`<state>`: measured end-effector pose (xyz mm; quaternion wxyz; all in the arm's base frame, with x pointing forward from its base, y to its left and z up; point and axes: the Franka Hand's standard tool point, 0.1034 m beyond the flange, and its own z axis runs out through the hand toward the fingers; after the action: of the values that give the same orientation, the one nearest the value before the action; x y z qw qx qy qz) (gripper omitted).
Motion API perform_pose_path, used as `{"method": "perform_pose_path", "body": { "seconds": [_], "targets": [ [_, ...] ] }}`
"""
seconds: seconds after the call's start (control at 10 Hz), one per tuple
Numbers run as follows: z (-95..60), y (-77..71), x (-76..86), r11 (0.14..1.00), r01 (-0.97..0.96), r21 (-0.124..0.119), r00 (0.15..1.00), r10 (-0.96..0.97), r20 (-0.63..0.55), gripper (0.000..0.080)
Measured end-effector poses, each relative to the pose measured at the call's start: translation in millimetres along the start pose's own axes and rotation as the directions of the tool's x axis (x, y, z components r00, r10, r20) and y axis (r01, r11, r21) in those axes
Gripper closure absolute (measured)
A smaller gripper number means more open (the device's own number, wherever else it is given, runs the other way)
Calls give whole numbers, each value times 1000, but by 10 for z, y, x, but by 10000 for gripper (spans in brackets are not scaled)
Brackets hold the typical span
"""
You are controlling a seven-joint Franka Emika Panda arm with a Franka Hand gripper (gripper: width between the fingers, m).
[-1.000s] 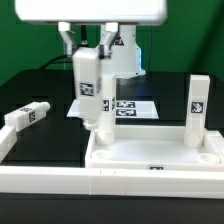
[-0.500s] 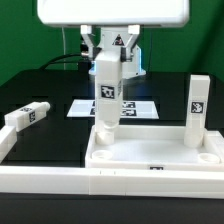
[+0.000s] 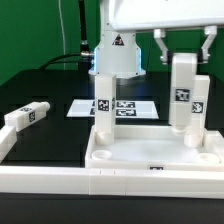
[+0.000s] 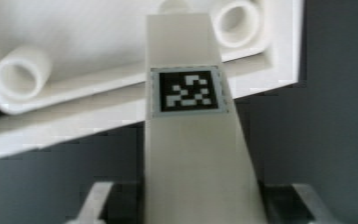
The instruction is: Assemble desk
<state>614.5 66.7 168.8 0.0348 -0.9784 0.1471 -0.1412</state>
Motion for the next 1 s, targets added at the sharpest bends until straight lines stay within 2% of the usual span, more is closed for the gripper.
{"method": "perform_pose_path", "body": {
  "seconds": [0.3,0.4,0.5,0.6,0.7,0.8,1.0],
  "targets": [
    [6,15,25,1000,16,3,999,-16,-32,508],
    [-4,-48,76,999,32,20,991,-29,-128,508],
    [51,-127,-32,997,73,25,981,-68,-183,508],
    [78,-176,-75,994,111,17,982,-108,-153,508],
    [64,-193,-14,987,163,10,973,-159,-167,508],
    [103,-192,-31,983,182,4,970,-179,-164,508],
    [110,-186,-37,983,181,3,971,-178,-161,508]
  ]
}}
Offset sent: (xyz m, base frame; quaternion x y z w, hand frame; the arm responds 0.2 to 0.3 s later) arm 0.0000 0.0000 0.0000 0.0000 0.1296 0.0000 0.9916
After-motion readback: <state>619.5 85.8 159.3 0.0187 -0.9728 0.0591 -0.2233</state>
